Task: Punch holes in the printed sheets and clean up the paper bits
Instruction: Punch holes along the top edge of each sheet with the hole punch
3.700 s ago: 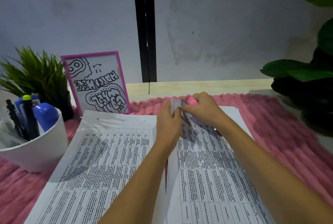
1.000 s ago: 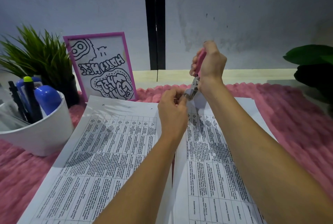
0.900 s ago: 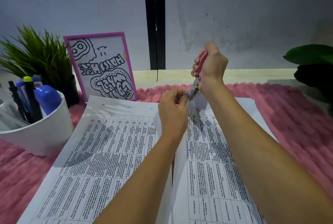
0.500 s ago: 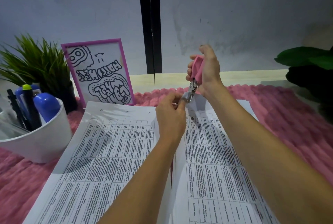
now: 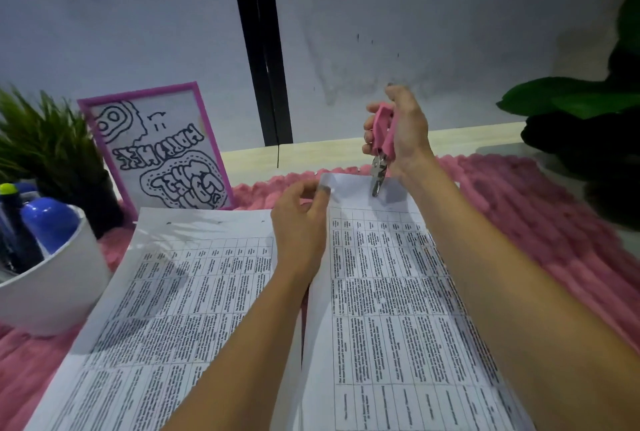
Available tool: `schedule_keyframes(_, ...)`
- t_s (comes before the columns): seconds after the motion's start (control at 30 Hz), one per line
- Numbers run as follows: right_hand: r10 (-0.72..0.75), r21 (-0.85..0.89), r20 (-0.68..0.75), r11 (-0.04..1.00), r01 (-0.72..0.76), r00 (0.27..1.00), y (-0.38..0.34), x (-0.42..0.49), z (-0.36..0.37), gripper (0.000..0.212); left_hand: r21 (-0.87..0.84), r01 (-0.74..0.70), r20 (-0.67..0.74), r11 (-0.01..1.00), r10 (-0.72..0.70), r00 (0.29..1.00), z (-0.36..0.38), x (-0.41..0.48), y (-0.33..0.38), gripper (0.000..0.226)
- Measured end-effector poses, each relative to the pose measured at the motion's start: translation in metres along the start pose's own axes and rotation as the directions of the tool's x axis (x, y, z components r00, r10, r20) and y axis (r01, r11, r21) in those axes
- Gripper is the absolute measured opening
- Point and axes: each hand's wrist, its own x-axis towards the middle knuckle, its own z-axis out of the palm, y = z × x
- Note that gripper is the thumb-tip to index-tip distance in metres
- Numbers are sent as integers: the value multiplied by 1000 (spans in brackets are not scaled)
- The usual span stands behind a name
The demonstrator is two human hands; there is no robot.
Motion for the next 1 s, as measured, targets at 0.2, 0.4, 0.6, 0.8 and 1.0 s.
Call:
schedule_keyframes(0.2,-10,50,-29,999,12,1000,-1,2,-16,34,-119,41,48,992,-35,998,0,-3,7,7)
schedule_keyframes(0.4,-42,49,-51,998,45,998,-3,1,-14,32,-145,45,81,988,-34,996,-1,-5,12,7)
schedule_keyframes(0.6,-63,38,-54,997,65,997,-3,1,-15,31,-218,146,126,965,-121,985,0,-5,13,10)
schedule_keyframes(0.8,-86,60,-81,994,91,993,-1,1,-15,28,-207,148,130,967,-123,984,-1,-5,13,6)
schedule_keyframes(1.0,-111,89,-128,988,123,986,0,-2,-14,22,-118,204,279,972,-165,946,-5,-4,13,30)
